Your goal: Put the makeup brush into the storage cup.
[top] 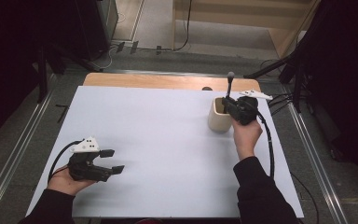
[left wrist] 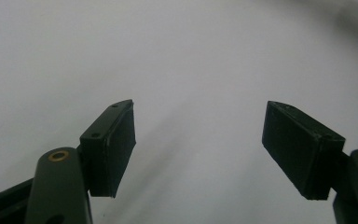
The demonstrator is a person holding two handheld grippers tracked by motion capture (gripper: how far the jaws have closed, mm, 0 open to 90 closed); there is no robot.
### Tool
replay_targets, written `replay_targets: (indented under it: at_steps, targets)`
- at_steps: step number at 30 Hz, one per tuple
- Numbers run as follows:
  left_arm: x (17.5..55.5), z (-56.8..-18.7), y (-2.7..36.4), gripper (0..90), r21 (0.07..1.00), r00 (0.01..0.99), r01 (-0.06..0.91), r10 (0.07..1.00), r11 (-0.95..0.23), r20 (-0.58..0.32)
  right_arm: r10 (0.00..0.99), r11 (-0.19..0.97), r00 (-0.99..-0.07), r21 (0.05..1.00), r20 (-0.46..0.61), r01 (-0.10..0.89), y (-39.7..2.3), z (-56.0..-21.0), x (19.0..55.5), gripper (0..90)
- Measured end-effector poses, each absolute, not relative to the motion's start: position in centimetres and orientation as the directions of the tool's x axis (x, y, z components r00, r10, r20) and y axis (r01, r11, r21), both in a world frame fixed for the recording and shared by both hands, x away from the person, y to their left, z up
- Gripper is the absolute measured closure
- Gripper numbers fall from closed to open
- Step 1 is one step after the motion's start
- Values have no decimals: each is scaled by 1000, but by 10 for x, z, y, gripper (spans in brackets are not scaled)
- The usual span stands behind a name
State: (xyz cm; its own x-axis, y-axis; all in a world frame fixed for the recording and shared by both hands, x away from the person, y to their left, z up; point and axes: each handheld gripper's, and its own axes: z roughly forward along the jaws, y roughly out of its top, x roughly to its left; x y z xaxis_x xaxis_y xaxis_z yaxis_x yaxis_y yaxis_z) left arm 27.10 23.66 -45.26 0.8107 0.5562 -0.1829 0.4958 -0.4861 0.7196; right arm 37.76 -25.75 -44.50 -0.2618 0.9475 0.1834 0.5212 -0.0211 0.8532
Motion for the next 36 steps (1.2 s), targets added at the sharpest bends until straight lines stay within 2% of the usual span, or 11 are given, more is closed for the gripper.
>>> replay_targets:
  at_steps: [18,19,21,24,36]
  targets:
    - [271,-453,237,266,720,810,496,556,-485,-184,945,-27,-267,856,191,517,-255,-448,373,785]
    - [271,-453,237,266,719,811,496,556,-486,-184,944,-29,-267,857,193,514,-255,-447,373,754]
    - [271,-453,237,266,719,810,497,557,-485,-184,942,-37,-272,867,196,498,-255,-445,372,620]
    - [271,-453,236,266,719,810,497,557,-486,-184,946,-38,-266,880,183,473,-255,-442,370,522]
    - [271,-452,237,266,720,810,496,557,-485,-183,953,-5,-268,891,142,453,-254,-439,368,425]
